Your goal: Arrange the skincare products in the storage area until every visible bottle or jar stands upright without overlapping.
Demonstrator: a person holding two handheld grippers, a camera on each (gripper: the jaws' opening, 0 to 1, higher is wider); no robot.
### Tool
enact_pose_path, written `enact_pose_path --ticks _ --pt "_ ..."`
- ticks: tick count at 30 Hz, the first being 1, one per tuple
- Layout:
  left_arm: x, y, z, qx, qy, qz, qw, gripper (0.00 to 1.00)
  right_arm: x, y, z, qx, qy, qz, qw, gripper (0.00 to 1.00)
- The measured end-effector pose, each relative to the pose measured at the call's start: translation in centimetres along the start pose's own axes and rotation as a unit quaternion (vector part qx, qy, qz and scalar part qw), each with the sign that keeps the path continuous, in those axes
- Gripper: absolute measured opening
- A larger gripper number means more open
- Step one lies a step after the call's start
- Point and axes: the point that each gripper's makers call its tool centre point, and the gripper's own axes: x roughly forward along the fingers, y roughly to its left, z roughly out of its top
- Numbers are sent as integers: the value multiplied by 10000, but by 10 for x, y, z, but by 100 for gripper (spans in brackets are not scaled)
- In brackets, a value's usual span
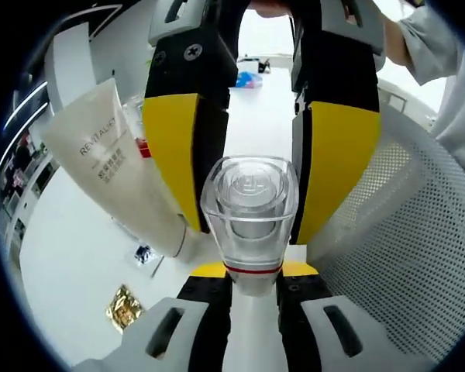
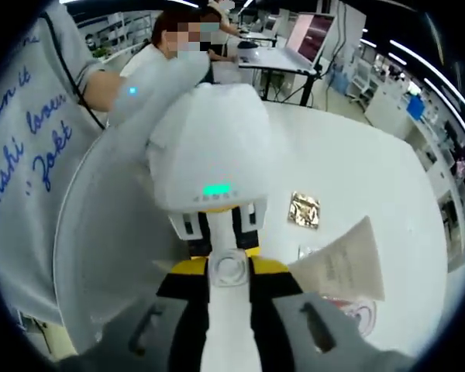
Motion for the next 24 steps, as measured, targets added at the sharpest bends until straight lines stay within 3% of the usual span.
enact_pose_path --ticks 24 --pt "6 2 1 3 -175 23 9998 18 12 -3 -16 -22 362 25 9993 19"
